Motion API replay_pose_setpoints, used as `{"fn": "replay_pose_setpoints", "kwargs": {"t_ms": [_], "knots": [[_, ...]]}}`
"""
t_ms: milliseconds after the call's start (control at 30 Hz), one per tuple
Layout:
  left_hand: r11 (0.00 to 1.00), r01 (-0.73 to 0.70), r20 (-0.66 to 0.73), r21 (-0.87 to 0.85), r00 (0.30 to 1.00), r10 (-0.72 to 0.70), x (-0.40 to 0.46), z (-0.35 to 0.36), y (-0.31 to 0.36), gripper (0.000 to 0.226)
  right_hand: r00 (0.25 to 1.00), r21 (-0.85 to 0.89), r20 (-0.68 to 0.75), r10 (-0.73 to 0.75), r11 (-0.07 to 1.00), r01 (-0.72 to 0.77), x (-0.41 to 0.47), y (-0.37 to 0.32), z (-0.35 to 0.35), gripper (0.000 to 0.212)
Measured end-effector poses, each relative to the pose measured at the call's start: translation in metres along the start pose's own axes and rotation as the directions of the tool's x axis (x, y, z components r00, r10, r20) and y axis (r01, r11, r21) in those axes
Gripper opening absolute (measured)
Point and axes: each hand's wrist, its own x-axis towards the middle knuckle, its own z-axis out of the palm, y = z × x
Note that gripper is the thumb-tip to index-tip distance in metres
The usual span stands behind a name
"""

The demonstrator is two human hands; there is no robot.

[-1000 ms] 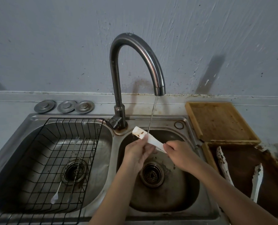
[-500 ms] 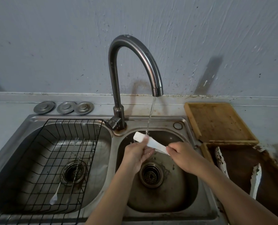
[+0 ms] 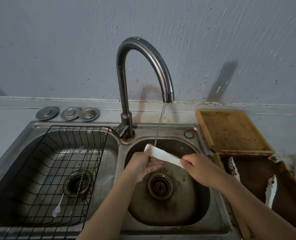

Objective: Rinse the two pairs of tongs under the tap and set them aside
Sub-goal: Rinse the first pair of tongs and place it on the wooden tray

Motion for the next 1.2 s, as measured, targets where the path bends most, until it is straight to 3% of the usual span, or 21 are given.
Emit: {"fn": "replay_pose_setpoints", "kwargs": {"t_ms": [100,267,400,567,667,733,867,933,1033,1100,1200], "knots": [[0.999,-0.038,-0.078,-0.013,0.996,0.037,0.003,0.004,-0.001,0.044,1.000,-0.001,-0.019,-0.015,1.000,0.015,0.003,-0.005,0.001,0.041],[0.993,-0.007,0.002,0.117,1.000,0.007,0.001,0.007,-0.003,0.039,1.000,-0.057,0.010,-0.010,0.998,0.011,0.003,-0.002,-0.002,0.040],[0.972,-0.087,-0.152,0.218,0.981,0.122,0.005,0.011,0.000,0.047,0.999,-0.135,0.029,-0.033,0.990,0.036,-0.002,-0.007,0.004,0.034],[0.962,-0.049,-0.070,0.269,0.995,0.070,-0.005,0.028,0.000,0.069,0.993,-0.337,-0.075,-0.096,0.939,0.065,0.005,-0.010,0.013,0.029],[0.931,-0.078,-0.088,0.358,0.989,0.117,-0.008,0.026,0.005,0.058,0.987,-0.339,-0.102,-0.124,0.937,0.083,0.004,-0.008,0.014,0.030],[0.947,-0.103,-0.137,0.305,0.979,0.151,-0.003,0.021,0.007,0.039,0.983,-0.344,-0.114,-0.145,0.934,0.098,0.004,-0.010,0.013,0.029],[0.967,-0.185,-0.267,0.177,0.936,0.228,0.002,0.023,0.002,0.039,0.962,-0.455,-0.157,-0.223,0.881,0.130,0.007,-0.017,0.013,0.031],[0.972,-0.202,-0.193,0.123,0.956,0.223,-0.002,0.028,-0.004,0.061,0.955,-0.492,-0.170,-0.243,0.861,0.132,0.008,-0.016,0.013,0.032],[0.992,-0.115,-0.051,0.046,0.992,0.118,-0.003,0.028,-0.010,0.102,0.958,-0.510,-0.143,-0.247,0.848,0.142,0.005,-0.011,0.012,0.032],[0.990,-0.137,-0.106,0.033,0.984,0.140,0.002,0.024,-0.008,0.095,0.957,-0.507,-0.138,-0.253,0.848,0.151,0.002,-0.007,0.013,0.032],[0.975,-0.216,-0.243,-0.047,0.950,0.198,0.008,0.020,-0.010,0.054,0.949,-0.517,-0.155,-0.275,0.841,0.160,0.000,-0.008,0.013,0.032]]}}
